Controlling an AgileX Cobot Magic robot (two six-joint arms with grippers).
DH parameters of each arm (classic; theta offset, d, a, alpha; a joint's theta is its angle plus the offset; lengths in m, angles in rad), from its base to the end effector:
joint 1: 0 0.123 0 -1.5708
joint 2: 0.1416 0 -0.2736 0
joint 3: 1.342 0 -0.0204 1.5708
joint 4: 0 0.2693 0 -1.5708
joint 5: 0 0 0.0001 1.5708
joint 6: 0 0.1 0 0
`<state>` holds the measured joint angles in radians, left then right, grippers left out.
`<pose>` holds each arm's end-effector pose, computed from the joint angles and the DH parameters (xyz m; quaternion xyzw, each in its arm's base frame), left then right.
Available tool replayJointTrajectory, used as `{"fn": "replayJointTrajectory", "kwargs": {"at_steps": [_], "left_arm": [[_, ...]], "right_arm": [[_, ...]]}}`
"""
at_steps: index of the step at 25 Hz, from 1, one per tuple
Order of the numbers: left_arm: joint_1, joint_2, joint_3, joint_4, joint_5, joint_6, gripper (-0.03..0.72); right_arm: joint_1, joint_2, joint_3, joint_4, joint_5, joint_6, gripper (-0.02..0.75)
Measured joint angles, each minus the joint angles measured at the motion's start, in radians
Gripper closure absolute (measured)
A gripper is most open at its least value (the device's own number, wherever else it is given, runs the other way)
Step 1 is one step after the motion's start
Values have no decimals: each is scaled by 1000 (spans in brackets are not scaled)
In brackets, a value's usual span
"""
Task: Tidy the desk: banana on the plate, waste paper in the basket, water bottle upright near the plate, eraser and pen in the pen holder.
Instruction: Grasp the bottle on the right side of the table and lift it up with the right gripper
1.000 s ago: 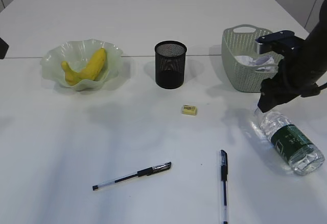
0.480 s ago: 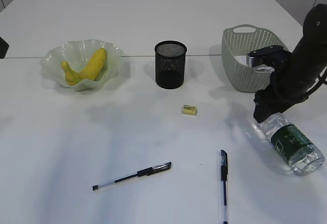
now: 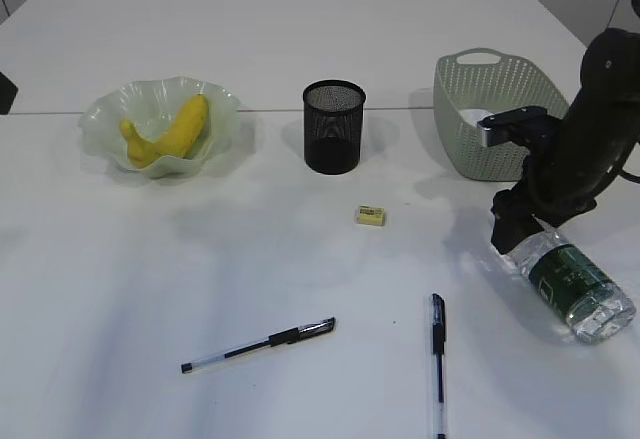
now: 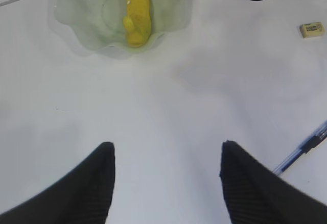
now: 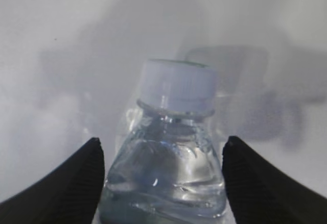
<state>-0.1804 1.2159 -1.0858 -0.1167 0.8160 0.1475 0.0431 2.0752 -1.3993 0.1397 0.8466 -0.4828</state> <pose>0.2713 -0.0581 0.3239 0.1304 0.9269 -0.0595 0.3470 0.4130 0.0283 0.1104 -0.2176 0.9721 0.0392 0.0780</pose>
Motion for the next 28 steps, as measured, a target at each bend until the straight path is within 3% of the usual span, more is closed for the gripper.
{"fn": "replayJointTrajectory", "kwargs": {"at_steps": [11, 24, 28], "left_arm": [[0, 0, 0, 0, 0, 0, 225], [0, 0, 0, 0, -4, 0, 225], [0, 0, 0, 0, -4, 0, 225]], "right_arm": [[0, 0, 0, 0, 7, 5, 367], [0, -122, 2, 3, 12, 1, 375], [0, -187, 2, 50, 12, -35, 376]]}}
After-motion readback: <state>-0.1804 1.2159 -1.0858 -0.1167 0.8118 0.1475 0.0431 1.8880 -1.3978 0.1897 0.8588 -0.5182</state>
